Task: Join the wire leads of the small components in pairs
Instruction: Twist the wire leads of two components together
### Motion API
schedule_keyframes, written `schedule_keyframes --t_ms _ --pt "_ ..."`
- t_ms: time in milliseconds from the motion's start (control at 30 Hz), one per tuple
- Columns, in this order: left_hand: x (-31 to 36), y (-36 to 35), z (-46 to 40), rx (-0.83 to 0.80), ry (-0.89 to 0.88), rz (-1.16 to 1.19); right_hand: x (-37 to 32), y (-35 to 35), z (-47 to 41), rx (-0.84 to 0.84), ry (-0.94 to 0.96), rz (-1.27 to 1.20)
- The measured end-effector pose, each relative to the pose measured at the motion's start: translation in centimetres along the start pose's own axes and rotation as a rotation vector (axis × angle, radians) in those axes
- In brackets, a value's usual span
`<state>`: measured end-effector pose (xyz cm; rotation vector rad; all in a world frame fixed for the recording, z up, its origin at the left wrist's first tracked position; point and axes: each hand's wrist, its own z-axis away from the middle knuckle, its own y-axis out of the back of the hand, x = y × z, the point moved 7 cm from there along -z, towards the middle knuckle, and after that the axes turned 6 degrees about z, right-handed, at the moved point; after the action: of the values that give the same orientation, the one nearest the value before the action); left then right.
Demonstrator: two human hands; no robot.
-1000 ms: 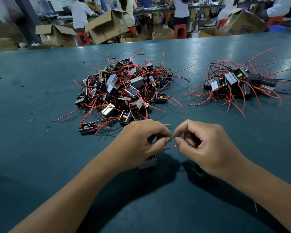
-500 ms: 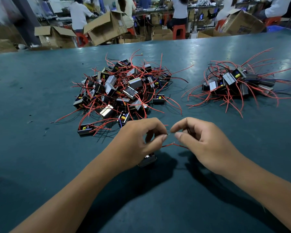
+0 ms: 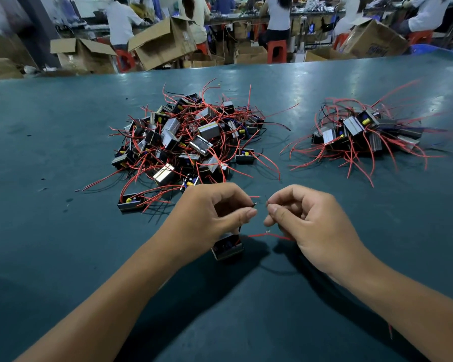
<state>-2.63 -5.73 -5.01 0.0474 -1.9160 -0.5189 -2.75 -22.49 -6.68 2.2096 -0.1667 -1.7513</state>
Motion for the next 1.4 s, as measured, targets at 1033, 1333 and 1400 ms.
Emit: schedule_keyframes --t_ms 1033,1333,1400 --pt "-0.9 -0.8 0.1 0.004 0.046 -0.002 -0.4 -0.3 0.2 0.017 -0.024 -0.105" --pt "-0.9 -0.8 0.1 0.014 0.037 0.002 -0.5 -0.6 0.1 0.012 -0.013 -0.110" --pt "-1.0 -0.9 0.1 0.013 0.035 0.006 -0.5 -0.7 0.1 0.010 -0.010 -0.105"
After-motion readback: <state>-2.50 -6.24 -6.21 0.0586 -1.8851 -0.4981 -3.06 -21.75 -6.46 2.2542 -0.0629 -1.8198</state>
